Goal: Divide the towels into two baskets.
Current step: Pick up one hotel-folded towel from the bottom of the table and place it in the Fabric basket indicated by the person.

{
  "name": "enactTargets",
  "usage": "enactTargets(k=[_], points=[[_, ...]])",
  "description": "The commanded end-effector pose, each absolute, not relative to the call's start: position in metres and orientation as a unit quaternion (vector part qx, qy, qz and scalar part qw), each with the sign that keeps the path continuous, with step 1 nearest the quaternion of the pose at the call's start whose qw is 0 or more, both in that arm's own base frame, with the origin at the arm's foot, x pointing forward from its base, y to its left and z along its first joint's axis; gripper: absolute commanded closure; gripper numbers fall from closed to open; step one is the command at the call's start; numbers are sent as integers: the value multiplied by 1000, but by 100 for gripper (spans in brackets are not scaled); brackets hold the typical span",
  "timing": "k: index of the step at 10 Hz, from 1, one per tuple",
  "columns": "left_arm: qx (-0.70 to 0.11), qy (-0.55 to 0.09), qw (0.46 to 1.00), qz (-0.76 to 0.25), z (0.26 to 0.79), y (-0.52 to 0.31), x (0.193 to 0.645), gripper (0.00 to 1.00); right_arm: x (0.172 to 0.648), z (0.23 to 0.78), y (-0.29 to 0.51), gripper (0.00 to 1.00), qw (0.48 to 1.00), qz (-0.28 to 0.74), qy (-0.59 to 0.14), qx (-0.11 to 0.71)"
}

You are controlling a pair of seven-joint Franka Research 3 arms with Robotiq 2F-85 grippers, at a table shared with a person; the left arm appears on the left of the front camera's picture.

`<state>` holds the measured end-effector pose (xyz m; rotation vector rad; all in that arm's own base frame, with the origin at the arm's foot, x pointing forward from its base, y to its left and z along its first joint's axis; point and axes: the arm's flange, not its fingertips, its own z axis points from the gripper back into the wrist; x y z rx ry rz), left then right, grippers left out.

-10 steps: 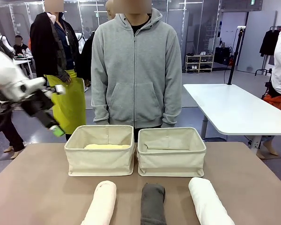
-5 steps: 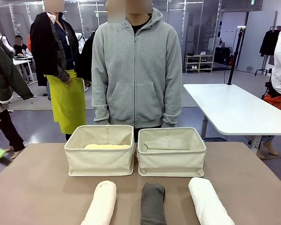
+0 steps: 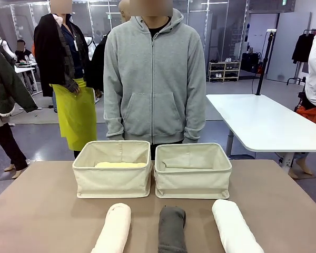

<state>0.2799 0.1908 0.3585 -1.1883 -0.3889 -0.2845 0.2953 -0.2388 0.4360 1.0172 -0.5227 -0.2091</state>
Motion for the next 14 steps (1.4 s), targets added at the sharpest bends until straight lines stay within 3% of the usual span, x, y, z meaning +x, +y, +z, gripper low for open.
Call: enactTargets(k=[1, 14], points=[[-553, -175, 802, -142, 360, 188, 286, 0, 294, 438, -239, 0, 835, -97, -250, 481], [-553, -175, 802, -142, 360, 188, 286, 0, 294, 438, -239, 0, 835, -97, -250, 481]])
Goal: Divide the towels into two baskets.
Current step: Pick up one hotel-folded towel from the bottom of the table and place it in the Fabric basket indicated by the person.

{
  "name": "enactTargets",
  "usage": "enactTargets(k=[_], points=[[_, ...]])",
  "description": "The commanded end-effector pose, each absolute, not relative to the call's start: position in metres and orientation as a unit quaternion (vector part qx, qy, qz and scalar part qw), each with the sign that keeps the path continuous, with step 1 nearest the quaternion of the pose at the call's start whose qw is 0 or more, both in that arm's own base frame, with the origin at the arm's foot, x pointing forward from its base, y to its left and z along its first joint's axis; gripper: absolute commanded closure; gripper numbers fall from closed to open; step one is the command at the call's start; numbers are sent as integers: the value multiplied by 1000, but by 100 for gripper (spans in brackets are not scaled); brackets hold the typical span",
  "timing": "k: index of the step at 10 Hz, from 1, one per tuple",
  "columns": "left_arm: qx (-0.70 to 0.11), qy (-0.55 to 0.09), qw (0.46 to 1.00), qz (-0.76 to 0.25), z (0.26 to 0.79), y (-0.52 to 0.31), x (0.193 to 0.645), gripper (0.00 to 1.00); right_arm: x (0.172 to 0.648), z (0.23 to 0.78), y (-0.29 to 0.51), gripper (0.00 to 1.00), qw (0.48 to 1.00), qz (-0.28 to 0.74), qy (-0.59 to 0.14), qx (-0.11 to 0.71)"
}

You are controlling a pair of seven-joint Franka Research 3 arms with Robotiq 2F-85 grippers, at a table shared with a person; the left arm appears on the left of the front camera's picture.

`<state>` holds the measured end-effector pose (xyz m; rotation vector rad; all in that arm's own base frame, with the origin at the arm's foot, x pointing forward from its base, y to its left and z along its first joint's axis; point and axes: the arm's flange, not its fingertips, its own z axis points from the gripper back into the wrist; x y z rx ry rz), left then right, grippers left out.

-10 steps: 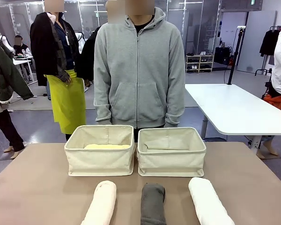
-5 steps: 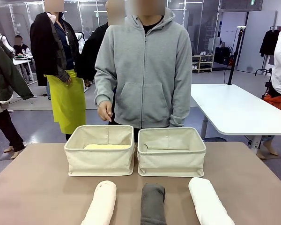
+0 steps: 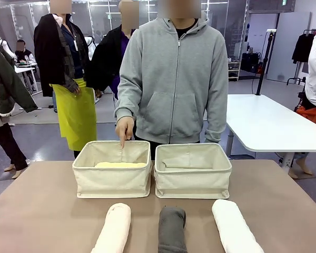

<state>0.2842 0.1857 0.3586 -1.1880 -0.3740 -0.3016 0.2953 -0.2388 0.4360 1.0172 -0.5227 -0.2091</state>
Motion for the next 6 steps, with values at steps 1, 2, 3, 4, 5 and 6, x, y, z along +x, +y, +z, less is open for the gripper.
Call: enactTargets(k=[1, 2, 3, 4, 5, 6], points=[[-553, -175, 802, -142, 360, 188, 286, 0, 294, 438, -239, 0, 835, -97, -250, 481], [-553, -175, 802, -142, 360, 188, 286, 0, 294, 438, -239, 0, 835, -97, -250, 481], [-553, -175, 802, -142, 360, 188, 286, 0, 294, 438, -239, 0, 835, -97, -250, 481], [-554, -174, 802, -141, 359, 186, 284, 0, 294, 438, -239, 0, 835, -97, -250, 481], [-530, -141, 821, -157, 361, 159, 291, 0, 294, 438, -239, 0, 835, -97, -250, 481], [-524, -120, 831, -144, 365, 133, 297, 0, 294, 438, -239, 0, 835, -97, -250, 481]])
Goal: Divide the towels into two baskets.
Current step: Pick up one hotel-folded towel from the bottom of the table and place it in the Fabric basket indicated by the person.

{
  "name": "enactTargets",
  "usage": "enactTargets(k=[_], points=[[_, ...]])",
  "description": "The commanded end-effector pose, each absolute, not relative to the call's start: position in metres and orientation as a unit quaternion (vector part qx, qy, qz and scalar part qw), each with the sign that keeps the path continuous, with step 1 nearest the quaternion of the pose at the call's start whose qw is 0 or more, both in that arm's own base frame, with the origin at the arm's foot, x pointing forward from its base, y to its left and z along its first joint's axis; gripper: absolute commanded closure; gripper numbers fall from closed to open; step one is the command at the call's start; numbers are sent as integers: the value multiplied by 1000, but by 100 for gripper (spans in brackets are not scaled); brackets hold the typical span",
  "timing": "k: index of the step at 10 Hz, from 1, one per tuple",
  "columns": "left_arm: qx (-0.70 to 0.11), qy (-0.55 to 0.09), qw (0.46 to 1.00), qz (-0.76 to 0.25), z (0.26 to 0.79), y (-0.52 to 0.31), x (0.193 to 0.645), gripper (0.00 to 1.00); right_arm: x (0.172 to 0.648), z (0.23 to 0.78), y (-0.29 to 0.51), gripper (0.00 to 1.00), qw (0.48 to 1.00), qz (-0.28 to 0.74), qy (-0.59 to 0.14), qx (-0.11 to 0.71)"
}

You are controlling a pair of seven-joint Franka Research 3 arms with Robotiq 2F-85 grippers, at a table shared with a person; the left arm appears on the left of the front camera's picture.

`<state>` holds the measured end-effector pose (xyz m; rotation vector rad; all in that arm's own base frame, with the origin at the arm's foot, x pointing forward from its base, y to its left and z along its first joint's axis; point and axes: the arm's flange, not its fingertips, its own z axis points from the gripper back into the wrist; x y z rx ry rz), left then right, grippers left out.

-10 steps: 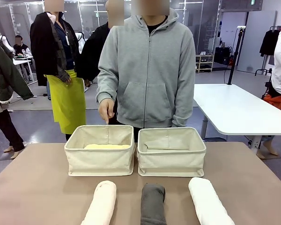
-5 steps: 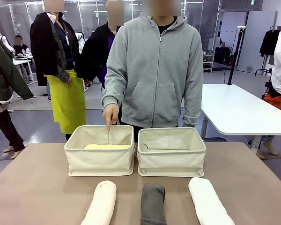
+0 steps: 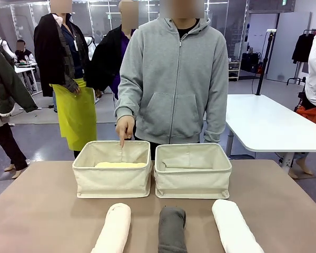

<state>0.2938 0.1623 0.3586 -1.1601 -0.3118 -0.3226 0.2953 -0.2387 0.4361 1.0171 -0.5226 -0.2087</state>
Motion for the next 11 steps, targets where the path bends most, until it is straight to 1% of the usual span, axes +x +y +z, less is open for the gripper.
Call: enactTargets(k=[1, 2, 4, 6, 9, 10, 11], points=[[-524, -98, 834, -146, 369, 108, 297, 0, 294, 438, -239, 0, 835, -97, -250, 481], [-517, -81, 840, -142, 371, 86, 295, 0, 294, 438, -239, 0, 835, -97, -250, 481], [-477, -65, 866, -133, 373, 46, 290, 0, 294, 438, -239, 0, 835, -97, -250, 481], [-438, -63, 888, -124, 383, 7, 291, 0, 294, 438, -239, 0, 835, -97, -250, 481], [-392, -45, 909, -138, 389, -49, 298, 0, 294, 438, -239, 0, 835, -97, -250, 481], [-347, -52, 927, -132, 388, -71, 298, 0, 294, 438, -239, 0, 835, -97, -250, 481], [-321, -52, 936, -133, 387, -89, 296, 0, 294, 438, -239, 0, 835, -97, -250, 481]])
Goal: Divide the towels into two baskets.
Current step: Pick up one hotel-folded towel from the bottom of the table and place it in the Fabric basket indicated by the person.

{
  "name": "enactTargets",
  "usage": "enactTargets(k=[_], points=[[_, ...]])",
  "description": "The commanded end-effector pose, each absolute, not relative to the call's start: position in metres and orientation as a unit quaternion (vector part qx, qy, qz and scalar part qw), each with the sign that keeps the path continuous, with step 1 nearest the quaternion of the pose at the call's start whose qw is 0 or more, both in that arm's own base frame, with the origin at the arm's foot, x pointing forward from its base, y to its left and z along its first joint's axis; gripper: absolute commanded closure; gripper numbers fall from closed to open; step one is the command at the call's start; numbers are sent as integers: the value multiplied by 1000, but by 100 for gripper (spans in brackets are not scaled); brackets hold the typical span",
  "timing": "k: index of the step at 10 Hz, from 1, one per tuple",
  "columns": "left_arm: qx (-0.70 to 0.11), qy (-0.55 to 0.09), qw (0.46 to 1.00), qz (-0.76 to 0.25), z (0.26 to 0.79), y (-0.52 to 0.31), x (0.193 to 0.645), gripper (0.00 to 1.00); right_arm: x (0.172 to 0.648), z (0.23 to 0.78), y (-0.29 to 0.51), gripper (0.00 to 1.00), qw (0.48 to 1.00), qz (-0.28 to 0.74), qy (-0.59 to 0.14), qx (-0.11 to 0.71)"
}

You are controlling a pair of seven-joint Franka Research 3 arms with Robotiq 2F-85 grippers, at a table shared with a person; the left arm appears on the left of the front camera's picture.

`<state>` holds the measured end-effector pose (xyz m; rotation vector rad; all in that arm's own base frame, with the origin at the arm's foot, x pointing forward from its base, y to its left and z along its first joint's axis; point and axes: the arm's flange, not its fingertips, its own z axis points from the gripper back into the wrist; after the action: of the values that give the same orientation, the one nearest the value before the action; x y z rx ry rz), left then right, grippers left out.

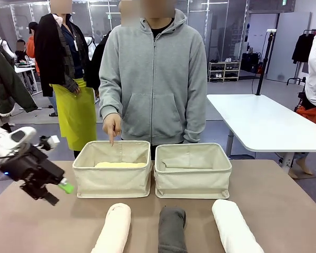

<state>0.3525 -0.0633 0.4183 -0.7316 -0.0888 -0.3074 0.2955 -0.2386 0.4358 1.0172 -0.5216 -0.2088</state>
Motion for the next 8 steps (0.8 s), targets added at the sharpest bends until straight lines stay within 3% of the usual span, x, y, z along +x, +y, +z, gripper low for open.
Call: enactTargets(k=[1, 8], points=[[-291, -60, 946, -129, 379, -106, 295, 0, 294, 438, -239, 0, 835, -97, -250, 481], [-192, -24, 972, -135, 325, -174, 296, 0, 294, 438, -239, 0, 835, -97, -250, 481]])
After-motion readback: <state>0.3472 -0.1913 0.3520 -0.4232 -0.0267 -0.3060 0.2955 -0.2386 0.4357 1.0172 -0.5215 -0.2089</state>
